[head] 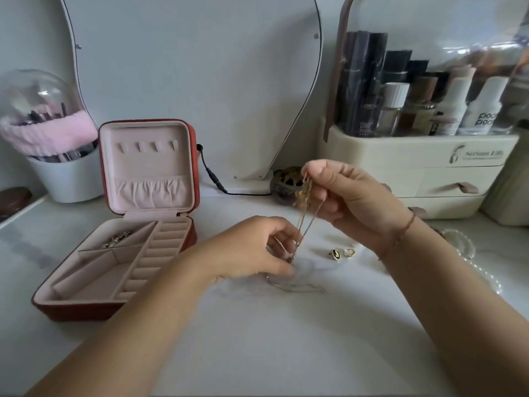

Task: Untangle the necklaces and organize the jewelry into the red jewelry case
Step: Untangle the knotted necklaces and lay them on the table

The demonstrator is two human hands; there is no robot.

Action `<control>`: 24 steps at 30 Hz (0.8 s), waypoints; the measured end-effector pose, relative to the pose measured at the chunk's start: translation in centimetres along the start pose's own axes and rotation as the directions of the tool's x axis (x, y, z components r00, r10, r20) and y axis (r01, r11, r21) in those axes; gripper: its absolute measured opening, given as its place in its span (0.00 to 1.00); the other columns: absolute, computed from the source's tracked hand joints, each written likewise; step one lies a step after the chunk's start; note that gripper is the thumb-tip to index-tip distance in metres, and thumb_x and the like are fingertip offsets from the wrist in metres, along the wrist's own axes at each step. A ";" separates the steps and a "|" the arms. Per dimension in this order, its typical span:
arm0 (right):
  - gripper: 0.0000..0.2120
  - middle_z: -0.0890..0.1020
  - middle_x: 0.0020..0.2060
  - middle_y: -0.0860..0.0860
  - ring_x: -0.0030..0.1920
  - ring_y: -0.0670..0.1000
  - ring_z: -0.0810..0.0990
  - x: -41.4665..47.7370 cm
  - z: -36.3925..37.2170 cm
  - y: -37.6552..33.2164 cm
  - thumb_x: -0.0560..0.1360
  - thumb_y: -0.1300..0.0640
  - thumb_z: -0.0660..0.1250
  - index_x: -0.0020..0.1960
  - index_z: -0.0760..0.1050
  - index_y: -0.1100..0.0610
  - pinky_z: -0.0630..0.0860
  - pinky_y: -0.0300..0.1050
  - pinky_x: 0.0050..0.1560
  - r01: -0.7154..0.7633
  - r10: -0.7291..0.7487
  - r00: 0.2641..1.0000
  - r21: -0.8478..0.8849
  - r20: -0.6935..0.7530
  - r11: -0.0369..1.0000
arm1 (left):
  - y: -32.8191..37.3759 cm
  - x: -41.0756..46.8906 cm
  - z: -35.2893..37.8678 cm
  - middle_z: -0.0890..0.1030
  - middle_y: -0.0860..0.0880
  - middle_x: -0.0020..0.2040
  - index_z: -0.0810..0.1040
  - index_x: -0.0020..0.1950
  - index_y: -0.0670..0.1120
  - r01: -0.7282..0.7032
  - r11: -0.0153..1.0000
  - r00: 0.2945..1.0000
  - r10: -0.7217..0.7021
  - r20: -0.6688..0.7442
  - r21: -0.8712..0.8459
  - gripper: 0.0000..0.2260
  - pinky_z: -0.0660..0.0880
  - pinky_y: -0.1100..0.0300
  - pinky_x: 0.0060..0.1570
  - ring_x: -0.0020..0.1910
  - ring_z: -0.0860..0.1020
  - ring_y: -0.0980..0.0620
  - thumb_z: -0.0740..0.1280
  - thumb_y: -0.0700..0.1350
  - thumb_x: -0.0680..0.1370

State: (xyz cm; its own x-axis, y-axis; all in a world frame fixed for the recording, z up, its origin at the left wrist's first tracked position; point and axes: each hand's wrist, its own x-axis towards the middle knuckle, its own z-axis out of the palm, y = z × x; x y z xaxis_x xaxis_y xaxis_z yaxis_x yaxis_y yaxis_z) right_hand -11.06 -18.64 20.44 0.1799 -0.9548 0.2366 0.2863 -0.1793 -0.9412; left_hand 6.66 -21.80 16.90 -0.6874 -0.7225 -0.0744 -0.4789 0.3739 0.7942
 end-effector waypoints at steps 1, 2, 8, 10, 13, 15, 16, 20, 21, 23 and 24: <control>0.06 0.69 0.24 0.47 0.23 0.43 0.63 -0.1 0.0 -0.2 0.71 0.56 0.63 0.37 0.75 0.56 0.54 0.34 0.24 0.008 -0.008 1.000 0.055 0.005 0.998 | 0.0 -0.1 0.1 0.81 0.53 0.47 0.79 0.55 0.50 0.018 0.998 1.000 -0.018 0.000 0.063 0.18 0.75 0.63 0.47 0.43 0.78 0.59 0.77 0.38 0.68; 0.07 0.69 0.24 0.47 0.23 0.43 0.63 -0.2 -0.1 -0.4 0.71 0.56 0.63 0.37 0.76 0.55 0.53 0.34 0.25 0.014 -0.015 1.000 0.102 0.010 0.995 | -0.1 -0.1 0.3 0.82 0.53 0.46 0.80 0.54 0.50 0.028 0.994 1.000 -0.028 0.002 0.107 0.17 0.75 0.65 0.46 0.41 0.77 0.60 0.77 0.39 0.68; 0.07 0.70 0.25 0.47 0.23 0.42 0.64 -0.4 -0.2 -0.8 0.72 0.55 0.63 0.38 0.77 0.55 0.57 0.32 0.23 0.019 -0.020 1.000 0.192 0.006 0.981 | 0.0 0.1 0.5 0.82 0.55 0.41 0.83 0.46 0.51 0.011 0.979 0.999 -0.004 -0.039 0.202 0.07 0.72 0.70 0.39 0.34 0.75 0.65 0.76 0.46 0.70; 0.06 0.70 0.24 0.47 0.22 0.42 0.64 -0.5 -0.1 -0.7 0.71 0.56 0.64 0.38 0.77 0.55 0.57 0.32 0.23 0.011 -0.011 1.000 0.159 -0.002 0.987 | 0.2 0.2 0.6 0.81 0.57 0.44 0.80 0.49 0.51 -0.011 0.996 0.997 0.018 -0.080 0.086 0.12 0.73 0.71 0.44 0.40 0.77 0.65 0.78 0.48 0.68; 0.05 0.70 0.24 0.47 0.22 0.42 0.64 -0.6 0.2 -0.5 0.70 0.55 0.64 0.38 0.77 0.56 0.54 0.34 0.25 -0.005 0.005 1.000 0.096 -0.001 0.995 | 0.6 0.2 0.9 0.83 0.53 0.50 0.80 0.52 0.48 -0.056 0.990 0.997 0.048 -0.064 -0.130 0.13 0.75 0.65 0.53 0.50 0.80 0.59 0.76 0.45 0.69; 0.05 0.70 0.24 0.47 0.23 0.42 0.64 -0.6 0.3 -0.4 0.70 0.55 0.64 0.38 0.76 0.56 0.53 0.35 0.26 -0.014 0.015 1.000 0.065 -0.007 0.998 | 0.7 0.2 1.2 0.84 0.49 0.49 0.81 0.50 0.45 -0.043 0.979 0.999 0.035 -0.039 -0.199 0.10 0.76 0.62 0.56 0.49 0.81 0.56 0.75 0.43 0.70; 0.05 0.70 0.24 0.47 0.23 0.42 0.64 -0.6 0.3 -0.4 0.70 0.55 0.64 0.39 0.76 0.56 0.54 0.34 0.25 -0.016 0.016 1.000 0.058 -0.012 0.998 | 0.7 0.2 1.3 0.85 0.48 0.48 0.82 0.49 0.44 -0.027 0.977 0.999 0.020 -0.034 -0.213 0.08 0.77 0.61 0.57 0.48 0.82 0.55 0.75 0.43 0.71; 0.05 0.69 0.23 0.47 0.22 0.42 0.63 -0.5 0.0 -0.4 0.69 0.55 0.66 0.40 0.75 0.57 0.56 0.32 0.23 -0.011 0.013 0.999 0.053 -0.038 0.999 | 0.8 0.1 0.9 0.86 0.48 0.43 0.83 0.46 0.45 -0.015 0.957 0.995 -0.015 -0.100 -0.291 0.02 0.76 0.65 0.52 0.46 0.83 0.55 0.71 0.42 0.74; 0.06 0.68 0.23 0.47 0.22 0.42 0.63 -0.4 -0.1 -0.4 0.68 0.54 0.67 0.40 0.75 0.57 0.56 0.33 0.23 -0.007 0.009 0.999 0.053 -0.038 0.999 | 0.9 0.0 0.4 0.86 0.48 0.42 0.83 0.46 0.46 -0.031 0.955 0.990 -0.012 -0.142 -0.296 0.02 0.76 0.66 0.50 0.45 0.83 0.56 0.70 0.42 0.75; 0.08 0.68 0.23 0.47 0.22 0.43 0.63 -0.3 -0.2 -0.5 0.65 0.53 0.69 0.39 0.76 0.57 0.54 0.34 0.24 0.003 -0.001 0.999 0.065 -0.033 0.998 | 1.0 -0.3 -0.7 0.86 0.48 0.40 0.83 0.46 0.47 -0.072 0.950 0.973 0.000 -0.231 -0.303 0.04 0.77 0.65 0.48 0.41 0.83 0.57 0.68 0.42 0.76; 0.09 0.68 0.23 0.47 0.22 0.43 0.63 -0.3 -0.2 -0.5 0.64 0.52 0.69 0.39 0.77 0.57 0.54 0.34 0.24 0.006 -0.004 0.999 0.072 -0.033 0.997 | 1.1 -0.5 -1.3 0.86 0.48 0.39 0.83 0.46 0.46 -0.094 0.941 0.961 0.001 -0.277 -0.324 0.05 0.77 0.64 0.46 0.39 0.82 0.56 0.68 0.42 0.76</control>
State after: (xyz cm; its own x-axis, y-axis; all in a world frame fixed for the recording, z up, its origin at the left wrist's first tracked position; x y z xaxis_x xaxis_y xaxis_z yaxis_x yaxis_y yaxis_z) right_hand -11.43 -18.31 20.77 0.1480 -0.9613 0.2325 0.3542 -0.1680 -0.9200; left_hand 7.15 -21.79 18.55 -0.5097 -0.8550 0.0960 -0.2092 0.2314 0.9501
